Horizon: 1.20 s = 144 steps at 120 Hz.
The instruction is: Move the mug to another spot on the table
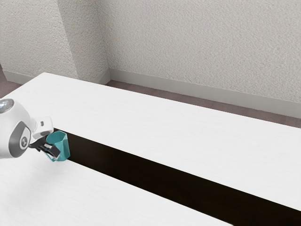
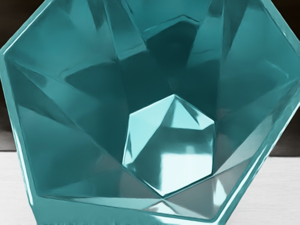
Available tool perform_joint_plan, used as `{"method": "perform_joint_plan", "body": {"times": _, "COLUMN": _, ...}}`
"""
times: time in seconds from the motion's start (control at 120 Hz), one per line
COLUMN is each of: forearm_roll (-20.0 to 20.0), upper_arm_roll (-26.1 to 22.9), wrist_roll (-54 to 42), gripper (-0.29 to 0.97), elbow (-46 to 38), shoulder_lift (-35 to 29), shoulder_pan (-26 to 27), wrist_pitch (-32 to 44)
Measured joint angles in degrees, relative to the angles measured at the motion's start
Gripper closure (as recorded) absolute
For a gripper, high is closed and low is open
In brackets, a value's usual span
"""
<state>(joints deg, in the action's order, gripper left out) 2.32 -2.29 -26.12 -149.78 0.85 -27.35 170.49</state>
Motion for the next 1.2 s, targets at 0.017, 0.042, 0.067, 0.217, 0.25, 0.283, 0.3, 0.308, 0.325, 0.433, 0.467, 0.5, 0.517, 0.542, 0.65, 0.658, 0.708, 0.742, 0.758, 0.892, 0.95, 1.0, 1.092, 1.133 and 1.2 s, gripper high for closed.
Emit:
{"method": "perform_joint_plan", "body": {"times": 0.017, "forearm_roll": 0.1, "upper_arm_roll": 0.0, "wrist_roll": 0.0, "gripper": 0.02, "elbow": 0.0, "shoulder_lift": 0.0, "shoulder_pan": 0.0, "wrist_pitch": 0.0}}
{"method": "perform_joint_plan", "body": {"times": 0.042, "forearm_roll": 0.1, "upper_arm_roll": 0.0, "wrist_roll": 0.0, "gripper": 0.02, "elbow": 0.0, "shoulder_lift": 0.1, "shoulder_pan": 0.0, "wrist_pitch": 0.0}}
{"method": "perform_joint_plan", "body": {"times": 0.067, "forearm_roll": 0.2, "upper_arm_roll": 0.0, "wrist_roll": -0.1, "gripper": 0.02, "elbow": 0.0, "shoulder_lift": 0.2, "shoulder_pan": 0.0, "wrist_pitch": 0.0}}
{"method": "perform_joint_plan", "body": {"times": 0.217, "forearm_roll": 0.3, "upper_arm_roll": 0.0, "wrist_roll": -0.2, "gripper": 0.02, "elbow": 0.1, "shoulder_lift": 0.6, "shoulder_pan": -0.8, "wrist_pitch": 0.0}}
{"method": "perform_joint_plan", "body": {"times": 0.25, "forearm_roll": 0.4, "upper_arm_roll": 0.0, "wrist_roll": -0.2, "gripper": 0.02, "elbow": 0.1, "shoulder_lift": 0.6, "shoulder_pan": -1.0, "wrist_pitch": 0.0}}
{"method": "perform_joint_plan", "body": {"times": 0.283, "forearm_roll": 0.4, "upper_arm_roll": 0.0, "wrist_roll": -0.3, "gripper": 0.02, "elbow": 0.1, "shoulder_lift": 0.7, "shoulder_pan": -1.3, "wrist_pitch": 0.0}}
{"method": "perform_joint_plan", "body": {"times": 0.3, "forearm_roll": 0.4, "upper_arm_roll": 0.0, "wrist_roll": -0.3, "gripper": 0.02, "elbow": 0.1, "shoulder_lift": 0.7, "shoulder_pan": -1.4, "wrist_pitch": 0.0}}
{"method": "perform_joint_plan", "body": {"times": 0.308, "forearm_roll": 0.4, "upper_arm_roll": 0.0, "wrist_roll": -0.3, "gripper": 0.02, "elbow": 0.1, "shoulder_lift": 0.7, "shoulder_pan": -1.4, "wrist_pitch": 0.0}}
{"method": "perform_joint_plan", "body": {"times": 0.325, "forearm_roll": 0.4, "upper_arm_roll": 0.0, "wrist_roll": -0.3, "gripper": 0.02, "elbow": 0.1, "shoulder_lift": 0.7, "shoulder_pan": -1.6, "wrist_pitch": 0.0}}
{"method": "perform_joint_plan", "body": {"times": 0.433, "forearm_roll": 0.4, "upper_arm_roll": 0.0, "wrist_roll": -0.4, "gripper": 0.04, "elbow": 0.2, "shoulder_lift": 0.8, "shoulder_pan": -2.2, "wrist_pitch": 0.0}}
{"method": "perform_joint_plan", "body": {"times": 0.467, "forearm_roll": 0.4, "upper_arm_roll": 0.0, "wrist_roll": -0.4, "gripper": 0.04, "elbow": 0.3, "shoulder_lift": 0.8, "shoulder_pan": -2.2, "wrist_pitch": 0.0}}
{"method": "perform_joint_plan", "body": {"times": 0.5, "forearm_roll": 0.4, "upper_arm_roll": 0.0, "wrist_roll": -0.4, "gripper": 0.05, "elbow": 0.3, "shoulder_lift": 0.8, "shoulder_pan": -2.3, "wrist_pitch": 0.0}}
{"method": "perform_joint_plan", "body": {"times": 0.517, "forearm_roll": 0.4, "upper_arm_roll": 0.0, "wrist_roll": -0.4, "gripper": 0.05, "elbow": 0.3, "shoulder_lift": 0.8, "shoulder_pan": -2.3, "wrist_pitch": 0.0}}
{"method": "perform_joint_plan", "body": {"times": 0.542, "forearm_roll": 0.4, "upper_arm_roll": 0.0, "wrist_roll": -0.4, "gripper": 0.05, "elbow": 0.3, "shoulder_lift": 0.8, "shoulder_pan": -2.2, "wrist_pitch": 0.0}}
{"method": "perform_joint_plan", "body": {"times": 0.65, "forearm_roll": 0.4, "upper_arm_roll": 0.0, "wrist_roll": -0.5, "gripper": 0.06, "elbow": 0.4, "shoulder_lift": 0.8, "shoulder_pan": -1.9, "wrist_pitch": 0.0}}
{"method": "perform_joint_plan", "body": {"times": 0.658, "forearm_roll": 0.4, "upper_arm_roll": 0.0, "wrist_roll": -0.5, "gripper": 0.06, "elbow": 0.4, "shoulder_lift": 0.8, "shoulder_pan": -1.9, "wrist_pitch": 0.0}}
{"method": "perform_joint_plan", "body": {"times": 0.708, "forearm_roll": 0.5, "upper_arm_roll": 0.0, "wrist_roll": -0.5, "gripper": 0.06, "elbow": 0.4, "shoulder_lift": 0.8, "shoulder_pan": -1.6, "wrist_pitch": 0.0}}
{"method": "perform_joint_plan", "body": {"times": 0.742, "forearm_roll": 0.5, "upper_arm_roll": 0.0, "wrist_roll": -0.5, "gripper": 0.06, "elbow": 0.5, "shoulder_lift": 0.8, "shoulder_pan": -1.5, "wrist_pitch": 0.0}}
{"method": "perform_joint_plan", "body": {"times": 0.758, "forearm_roll": 0.5, "upper_arm_roll": 0.0, "wrist_roll": -0.5, "gripper": 0.06, "elbow": 0.5, "shoulder_lift": 0.9, "shoulder_pan": -1.4, "wrist_pitch": 0.0}}
{"method": "perform_joint_plan", "body": {"times": 0.892, "forearm_roll": 0.5, "upper_arm_roll": 0.0, "wrist_roll": -0.5, "gripper": 0.09, "elbow": 0.7, "shoulder_lift": 1.1, "shoulder_pan": -1.1, "wrist_pitch": 0.0}}
{"method": "perform_joint_plan", "body": {"times": 0.95, "forearm_roll": 0.5, "upper_arm_roll": 0.0, "wrist_roll": -0.5, "gripper": 0.13, "elbow": 0.8, "shoulder_lift": 1.1, "shoulder_pan": -1.2, "wrist_pitch": 0.0}}
{"method": "perform_joint_plan", "body": {"times": 1.0, "forearm_roll": 0.5, "upper_arm_roll": 0.0, "wrist_roll": -0.6, "gripper": 0.17, "elbow": 0.8, "shoulder_lift": 1.0, "shoulder_pan": -1.3, "wrist_pitch": 0.0}}
{"method": "perform_joint_plan", "body": {"times": 1.092, "forearm_roll": 0.4, "upper_arm_roll": 0.0, "wrist_roll": -0.6, "gripper": 0.22, "elbow": 0.8, "shoulder_lift": 1.0, "shoulder_pan": -1.5, "wrist_pitch": 0.0}}
{"method": "perform_joint_plan", "body": {"times": 1.133, "forearm_roll": 0.4, "upper_arm_roll": 0.0, "wrist_roll": -0.6, "gripper": 0.23, "elbow": 0.9, "shoulder_lift": 1.0, "shoulder_pan": -1.5, "wrist_pitch": 0.0}}
{"method": "perform_joint_plan", "body": {"times": 1.2, "forearm_roll": 0.4, "upper_arm_roll": 0.0, "wrist_roll": -0.6, "gripper": 0.25, "elbow": 1.3, "shoulder_lift": 1.1, "shoulder_pan": -1.6, "wrist_pitch": 0.0}}
